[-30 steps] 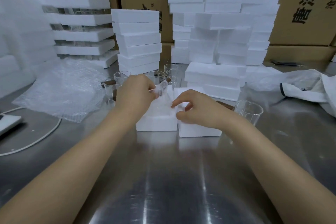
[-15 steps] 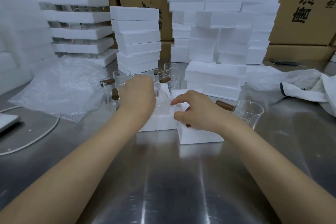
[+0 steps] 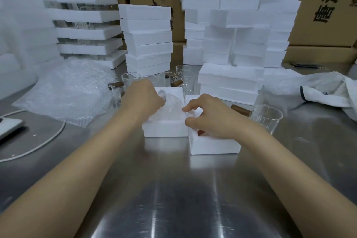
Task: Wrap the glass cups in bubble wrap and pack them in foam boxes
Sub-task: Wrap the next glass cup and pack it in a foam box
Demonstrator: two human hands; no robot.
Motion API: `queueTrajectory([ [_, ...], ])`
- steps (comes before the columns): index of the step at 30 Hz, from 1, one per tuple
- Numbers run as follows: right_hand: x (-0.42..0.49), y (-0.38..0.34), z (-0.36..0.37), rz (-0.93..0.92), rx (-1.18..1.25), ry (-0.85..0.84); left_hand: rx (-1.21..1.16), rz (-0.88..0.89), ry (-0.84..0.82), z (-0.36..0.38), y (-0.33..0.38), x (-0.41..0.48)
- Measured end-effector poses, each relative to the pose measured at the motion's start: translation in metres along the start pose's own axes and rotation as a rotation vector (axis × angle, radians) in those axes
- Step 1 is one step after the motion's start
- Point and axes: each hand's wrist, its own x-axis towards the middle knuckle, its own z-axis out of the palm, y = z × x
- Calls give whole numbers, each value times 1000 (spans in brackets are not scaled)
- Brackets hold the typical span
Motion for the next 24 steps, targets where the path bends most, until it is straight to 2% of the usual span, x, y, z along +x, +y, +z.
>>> queueTrajectory([
  [5, 0, 0, 0, -10, -3, 3, -90, -16, -41, 1, -3, 4],
  [7, 0, 2, 0, 20, 10, 3, -66, 10, -49, 1, -6, 4],
  [11, 1, 7, 3, 30, -98, 16, 22, 65, 54, -4, -10, 4],
  [13, 1, 11, 2, 17, -170, 63, 42, 67, -12, -8, -11, 4],
  [15, 3, 11, -1, 18, -117, 166, 61, 34, -96, -12, -11, 6],
  [20, 7, 5, -18, -66, 347, 609, -95, -65, -298, -21, -16, 11],
  [22, 4, 2, -27, -122, 538, 787, -100, -4, -283, -18, -18, 12],
  [24, 0, -1, -34, -163, 685, 902, -178, 81, -188, -11, -18, 14],
])
